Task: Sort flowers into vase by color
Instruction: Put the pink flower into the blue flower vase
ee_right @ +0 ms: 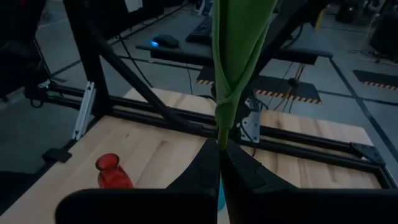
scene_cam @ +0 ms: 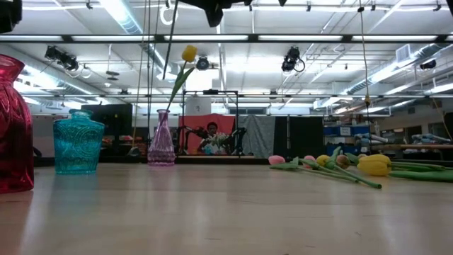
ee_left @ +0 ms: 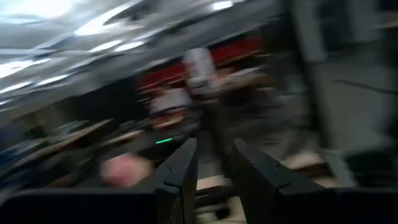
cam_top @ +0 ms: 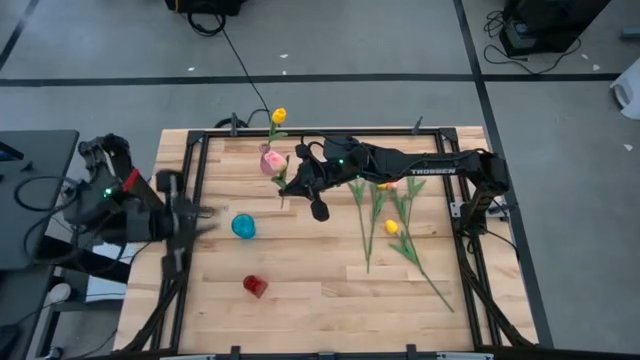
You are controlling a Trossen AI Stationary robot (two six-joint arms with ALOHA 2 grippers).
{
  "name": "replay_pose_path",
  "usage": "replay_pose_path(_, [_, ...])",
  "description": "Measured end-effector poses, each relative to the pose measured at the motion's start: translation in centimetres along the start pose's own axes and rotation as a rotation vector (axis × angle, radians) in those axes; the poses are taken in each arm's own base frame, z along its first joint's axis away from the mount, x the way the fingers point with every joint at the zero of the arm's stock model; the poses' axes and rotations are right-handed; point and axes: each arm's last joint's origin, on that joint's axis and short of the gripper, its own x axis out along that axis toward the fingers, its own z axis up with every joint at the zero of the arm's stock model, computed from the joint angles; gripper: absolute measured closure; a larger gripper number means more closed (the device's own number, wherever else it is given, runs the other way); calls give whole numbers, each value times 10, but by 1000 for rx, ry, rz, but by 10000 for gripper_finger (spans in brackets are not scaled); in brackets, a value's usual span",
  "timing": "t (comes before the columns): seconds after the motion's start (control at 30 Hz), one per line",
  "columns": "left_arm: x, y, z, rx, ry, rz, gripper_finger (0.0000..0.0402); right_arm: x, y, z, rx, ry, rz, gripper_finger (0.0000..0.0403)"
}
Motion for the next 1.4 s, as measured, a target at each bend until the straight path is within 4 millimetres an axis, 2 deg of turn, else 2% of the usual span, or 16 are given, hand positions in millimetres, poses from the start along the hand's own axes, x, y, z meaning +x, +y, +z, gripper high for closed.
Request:
replay_pose_path(0.2, [8, -7, -7, -60, -74, -416, 298, -3, 1, 3, -3, -12, 22, 388])
replay_pose_path(0.3, [21, -13, -15, -96, -73, -503, 299, -3, 1, 3, -2, -9, 22, 388])
replay_pose_path(0.43, [42, -23, -40, -87, 58, -525, 299, -3, 1, 3, -2, -10, 22, 388])
replay_pose_path(0.53, [47, -17, -49, -109, 142, -509, 298, -2, 2, 2, 1, -1, 25, 388])
replay_pose_path(0.67, [45, -9, -54, -141, 206, -496, 298, -2, 4, -1, 11, 30, 34, 388])
replay_pose_path(0.83, [38, -6, -71, -191, 378, -405, 298, -1, 8, -5, 24, 70, 49, 388])
replay_pose_path(1.07, [19, -14, -135, -288, 692, -208, 298, 0, 13, -6, 24, 84, 61, 388])
replay_pose_path(1.2, [8, -17, -163, -327, 813, -125, 298, 1, 13, -4, 16, 66, 60, 388])
replay_pose_path(1.4, [0, -16, -194, -301, 993, -2, 298, 1, 13, -2, 10, 49, 57, 388])
